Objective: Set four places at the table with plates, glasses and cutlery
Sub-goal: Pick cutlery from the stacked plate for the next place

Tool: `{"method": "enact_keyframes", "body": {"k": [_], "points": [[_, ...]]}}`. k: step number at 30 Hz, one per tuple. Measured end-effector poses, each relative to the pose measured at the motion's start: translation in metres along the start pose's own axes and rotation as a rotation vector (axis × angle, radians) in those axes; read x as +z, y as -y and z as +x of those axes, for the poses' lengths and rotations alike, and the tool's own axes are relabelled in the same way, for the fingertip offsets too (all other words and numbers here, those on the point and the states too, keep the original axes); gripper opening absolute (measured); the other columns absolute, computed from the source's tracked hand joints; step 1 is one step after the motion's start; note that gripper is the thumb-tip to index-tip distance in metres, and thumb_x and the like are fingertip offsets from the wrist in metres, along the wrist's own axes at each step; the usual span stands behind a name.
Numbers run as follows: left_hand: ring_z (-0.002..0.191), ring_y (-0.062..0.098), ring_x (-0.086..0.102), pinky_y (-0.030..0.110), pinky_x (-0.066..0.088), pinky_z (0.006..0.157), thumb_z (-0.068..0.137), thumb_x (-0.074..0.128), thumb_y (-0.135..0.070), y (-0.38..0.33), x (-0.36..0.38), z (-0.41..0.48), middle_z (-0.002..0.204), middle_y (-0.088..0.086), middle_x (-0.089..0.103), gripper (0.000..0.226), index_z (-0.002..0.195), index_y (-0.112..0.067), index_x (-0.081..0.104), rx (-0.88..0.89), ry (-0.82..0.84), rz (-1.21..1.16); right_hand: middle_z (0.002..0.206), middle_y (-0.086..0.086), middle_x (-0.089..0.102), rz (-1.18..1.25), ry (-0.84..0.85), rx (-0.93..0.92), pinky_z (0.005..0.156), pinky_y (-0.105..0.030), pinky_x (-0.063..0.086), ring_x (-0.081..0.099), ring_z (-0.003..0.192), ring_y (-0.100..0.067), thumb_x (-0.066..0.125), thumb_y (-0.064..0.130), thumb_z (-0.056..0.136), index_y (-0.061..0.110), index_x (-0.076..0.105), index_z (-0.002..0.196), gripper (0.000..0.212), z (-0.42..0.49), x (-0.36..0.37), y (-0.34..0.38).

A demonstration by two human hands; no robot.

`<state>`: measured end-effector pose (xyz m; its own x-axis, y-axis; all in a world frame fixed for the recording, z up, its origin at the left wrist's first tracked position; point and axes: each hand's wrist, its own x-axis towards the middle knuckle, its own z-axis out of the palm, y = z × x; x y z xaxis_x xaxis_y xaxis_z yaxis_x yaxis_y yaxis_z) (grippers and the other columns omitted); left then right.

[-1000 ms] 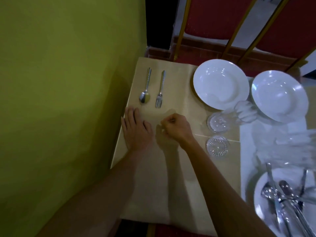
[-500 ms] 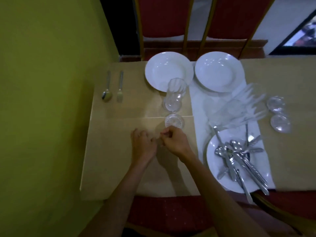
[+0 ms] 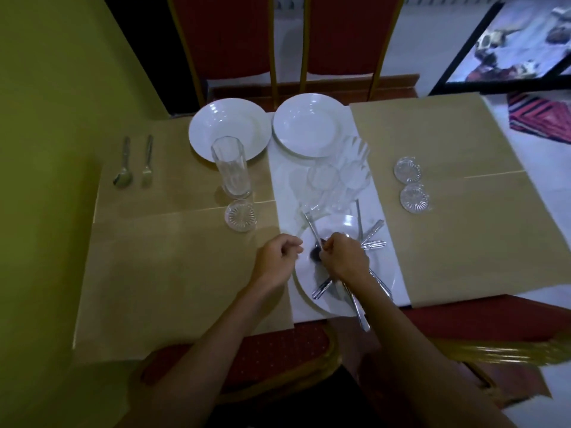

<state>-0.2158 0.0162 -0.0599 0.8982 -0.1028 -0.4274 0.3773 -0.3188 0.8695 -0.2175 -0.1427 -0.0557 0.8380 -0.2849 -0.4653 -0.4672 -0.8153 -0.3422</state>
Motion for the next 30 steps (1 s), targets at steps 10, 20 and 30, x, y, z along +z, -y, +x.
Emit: {"method": "enact_keyframes", "body": {"k": [10, 20, 30], "points": [[0.086, 0.011, 0.071, 0.026, 0.056, 0.079, 0.097, 0.054, -0.01, 0.013, 0.007, -0.008, 0.098, 0.0, 0.075, 0.018, 0.109, -0.015, 0.066, -0.049, -0.03, 0.015, 0.076, -0.007, 0.063, -0.012, 0.186, -0.143, 0.07, -0.03, 0.044, 0.064, 0.083, -0.027, 0.07, 0.036, 0.088, 0.017, 0.06, 0.067, 0.029, 0.011, -0.012, -0.008], [0.071, 0.003, 0.072, 0.022, 0.045, 0.06, 0.09, 0.065, -0.024, 0.006, -0.038, -0.003, 0.073, 0.001, 0.073, 0.025, 0.078, -0.003, 0.071, -0.134, -0.217, -0.06, 0.054, 0.014, 0.064, 0.354, 0.42, -0.297, 0.052, -0.013, 0.043, 0.055, 0.045, 0.002, 0.079, 0.021, 0.084, 0.021, 0.077, 0.071, 0.013, -0.01, -0.016, 0.053], [0.065, 0.01, 0.051, 0.028, 0.038, 0.061, 0.084, 0.065, -0.034, 0.034, -0.165, 0.012, 0.059, -0.007, 0.058, 0.03, 0.062, -0.015, 0.062, -0.113, -0.299, 0.042, 0.07, 0.001, 0.065, 0.315, 0.508, -0.37, 0.068, -0.028, 0.049, 0.057, 0.062, -0.009, 0.072, 0.017, 0.088, 0.008, 0.077, 0.082, 0.012, -0.008, 0.049, 0.19]]}}
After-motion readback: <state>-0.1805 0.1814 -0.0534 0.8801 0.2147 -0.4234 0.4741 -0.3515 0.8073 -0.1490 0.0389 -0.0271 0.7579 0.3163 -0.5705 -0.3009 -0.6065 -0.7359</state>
